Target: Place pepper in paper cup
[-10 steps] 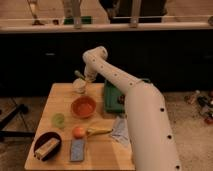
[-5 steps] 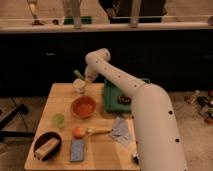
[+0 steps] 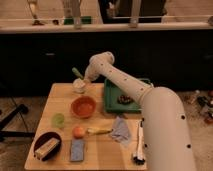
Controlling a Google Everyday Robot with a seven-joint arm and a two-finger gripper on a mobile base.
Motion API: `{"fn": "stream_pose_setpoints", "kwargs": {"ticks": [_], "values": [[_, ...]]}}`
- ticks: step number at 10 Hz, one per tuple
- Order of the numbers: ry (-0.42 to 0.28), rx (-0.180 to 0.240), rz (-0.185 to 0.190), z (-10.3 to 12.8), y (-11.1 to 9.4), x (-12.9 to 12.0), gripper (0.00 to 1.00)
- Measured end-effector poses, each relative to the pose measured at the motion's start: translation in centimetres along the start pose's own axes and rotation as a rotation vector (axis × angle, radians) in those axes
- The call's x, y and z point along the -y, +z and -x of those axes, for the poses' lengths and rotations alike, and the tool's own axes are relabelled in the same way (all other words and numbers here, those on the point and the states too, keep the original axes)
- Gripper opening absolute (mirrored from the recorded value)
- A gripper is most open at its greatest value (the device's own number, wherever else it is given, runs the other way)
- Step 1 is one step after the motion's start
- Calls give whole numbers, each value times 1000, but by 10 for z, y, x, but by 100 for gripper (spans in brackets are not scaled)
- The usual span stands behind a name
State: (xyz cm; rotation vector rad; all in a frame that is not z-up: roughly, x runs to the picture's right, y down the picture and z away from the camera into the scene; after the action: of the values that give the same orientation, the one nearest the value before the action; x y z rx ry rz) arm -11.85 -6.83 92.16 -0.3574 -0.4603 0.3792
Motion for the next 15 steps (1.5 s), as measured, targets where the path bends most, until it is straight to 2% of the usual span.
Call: {"fn": "stream_pose_setpoints", "kwargs": {"ticks": [1, 2, 3, 9, 11, 12, 15], "values": [[9, 43, -7, 1, 0, 0, 0], [32, 127, -15, 3, 2, 0, 0], [43, 170, -15, 3, 4, -1, 0], [85, 340, 19, 20, 27, 0, 0], [98, 399, 23, 26, 29, 1, 0], [114, 447, 23, 26, 30, 3, 0], [129, 508, 26, 30, 28, 3, 0]]}}
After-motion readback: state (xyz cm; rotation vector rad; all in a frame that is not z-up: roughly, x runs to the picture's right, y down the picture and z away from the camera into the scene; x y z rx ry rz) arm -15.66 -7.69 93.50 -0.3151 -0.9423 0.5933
